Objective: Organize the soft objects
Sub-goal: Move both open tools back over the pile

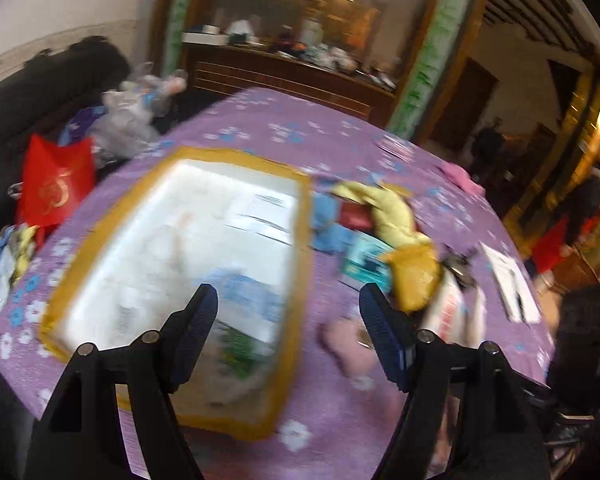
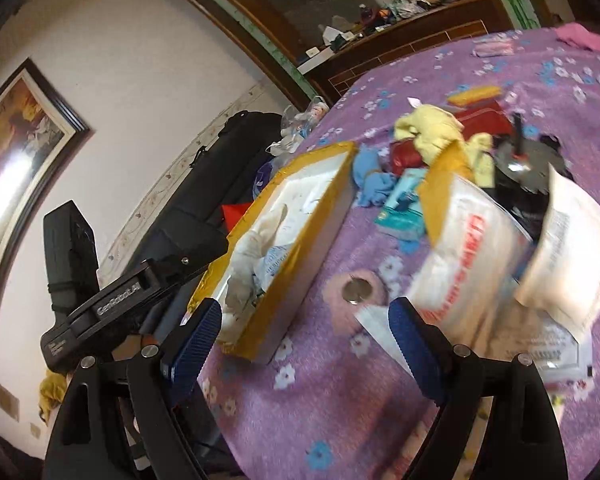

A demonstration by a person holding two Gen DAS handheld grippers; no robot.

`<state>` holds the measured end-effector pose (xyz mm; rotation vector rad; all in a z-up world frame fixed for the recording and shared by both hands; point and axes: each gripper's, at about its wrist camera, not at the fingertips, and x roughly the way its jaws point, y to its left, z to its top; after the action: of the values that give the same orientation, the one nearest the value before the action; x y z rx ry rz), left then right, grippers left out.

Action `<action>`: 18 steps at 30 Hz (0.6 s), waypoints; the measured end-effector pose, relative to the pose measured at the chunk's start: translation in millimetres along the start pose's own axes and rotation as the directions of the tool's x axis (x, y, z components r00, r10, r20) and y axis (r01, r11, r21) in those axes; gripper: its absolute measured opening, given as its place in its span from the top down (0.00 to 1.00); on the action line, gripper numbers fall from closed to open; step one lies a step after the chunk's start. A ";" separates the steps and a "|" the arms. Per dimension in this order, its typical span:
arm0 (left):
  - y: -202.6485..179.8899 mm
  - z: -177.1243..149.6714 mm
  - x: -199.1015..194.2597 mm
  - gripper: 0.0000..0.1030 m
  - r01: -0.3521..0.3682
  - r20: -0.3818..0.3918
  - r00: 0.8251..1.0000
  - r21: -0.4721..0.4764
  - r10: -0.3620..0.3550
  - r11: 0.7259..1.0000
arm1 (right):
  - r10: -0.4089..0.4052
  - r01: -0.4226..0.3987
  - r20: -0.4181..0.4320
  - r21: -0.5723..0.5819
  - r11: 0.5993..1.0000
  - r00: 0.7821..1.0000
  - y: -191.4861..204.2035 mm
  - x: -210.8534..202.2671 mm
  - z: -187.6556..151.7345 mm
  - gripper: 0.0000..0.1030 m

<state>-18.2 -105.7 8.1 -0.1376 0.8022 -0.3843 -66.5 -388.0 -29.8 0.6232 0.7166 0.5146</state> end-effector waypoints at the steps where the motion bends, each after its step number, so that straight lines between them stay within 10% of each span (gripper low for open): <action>1: -8.3 -1.1 1.3 0.29 0.024 -0.009 1.000 0.019 -0.024 1.000 | 0.001 -0.001 -0.002 0.009 1.000 1.000 -2.5 -2.8 -1.6 0.15; 18: -63.9 -30.7 12.4 0.29 0.165 -0.127 0.980 0.113 -0.150 0.980 | -0.119 0.116 0.054 0.046 0.992 0.991 -32.7 -74.0 -21.9 0.16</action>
<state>-50.7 -168.6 -4.6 -0.0637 0.8846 -0.5955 -123.3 -449.6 -32.3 0.6290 0.7078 0.3725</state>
